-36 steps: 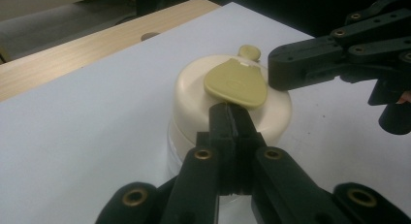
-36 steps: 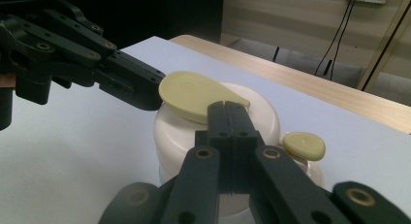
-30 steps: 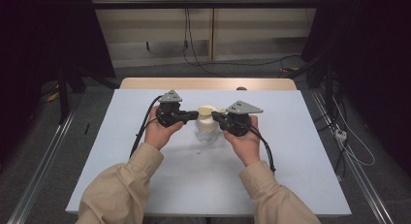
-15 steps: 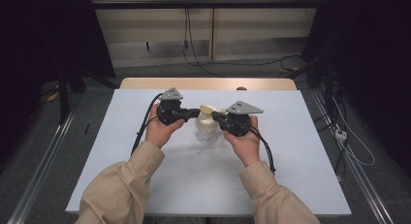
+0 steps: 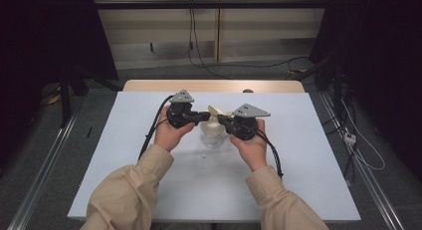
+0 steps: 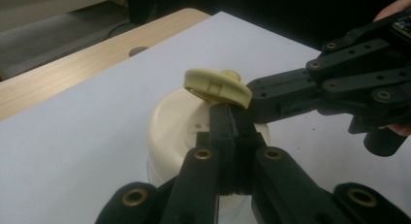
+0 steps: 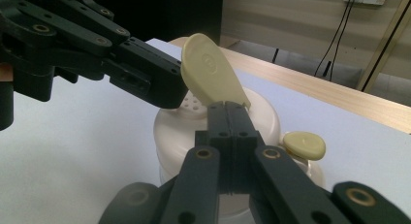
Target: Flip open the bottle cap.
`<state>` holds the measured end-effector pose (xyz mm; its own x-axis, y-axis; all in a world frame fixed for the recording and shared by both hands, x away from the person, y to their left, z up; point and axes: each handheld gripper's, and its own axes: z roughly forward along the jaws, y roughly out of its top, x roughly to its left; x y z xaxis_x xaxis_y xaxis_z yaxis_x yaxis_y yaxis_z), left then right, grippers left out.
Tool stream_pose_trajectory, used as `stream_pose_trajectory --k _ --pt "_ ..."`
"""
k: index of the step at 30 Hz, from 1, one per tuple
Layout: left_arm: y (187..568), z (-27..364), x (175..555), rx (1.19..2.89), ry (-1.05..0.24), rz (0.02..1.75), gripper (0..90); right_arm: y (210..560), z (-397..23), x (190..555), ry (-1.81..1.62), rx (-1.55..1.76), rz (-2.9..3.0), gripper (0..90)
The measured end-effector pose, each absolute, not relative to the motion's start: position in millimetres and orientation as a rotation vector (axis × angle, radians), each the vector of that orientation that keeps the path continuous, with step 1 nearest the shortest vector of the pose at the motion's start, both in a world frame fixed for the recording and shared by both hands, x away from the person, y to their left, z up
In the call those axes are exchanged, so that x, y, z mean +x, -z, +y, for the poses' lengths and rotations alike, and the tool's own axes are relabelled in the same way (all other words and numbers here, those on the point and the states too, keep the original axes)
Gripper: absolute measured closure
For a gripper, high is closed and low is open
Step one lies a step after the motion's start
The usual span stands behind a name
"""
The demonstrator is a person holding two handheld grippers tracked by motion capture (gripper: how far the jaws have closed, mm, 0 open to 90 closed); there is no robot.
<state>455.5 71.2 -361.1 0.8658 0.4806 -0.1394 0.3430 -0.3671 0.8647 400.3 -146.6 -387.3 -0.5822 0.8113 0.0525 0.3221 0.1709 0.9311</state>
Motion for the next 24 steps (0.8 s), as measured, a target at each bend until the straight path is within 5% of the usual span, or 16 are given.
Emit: stream_pose_trajectory --k 24 --pt "358.5 70.9 457.4 1.984 -0.174 0.612 90.0 388.2 -146.7 398.4 -1.411 1.065 1.986 90.0"
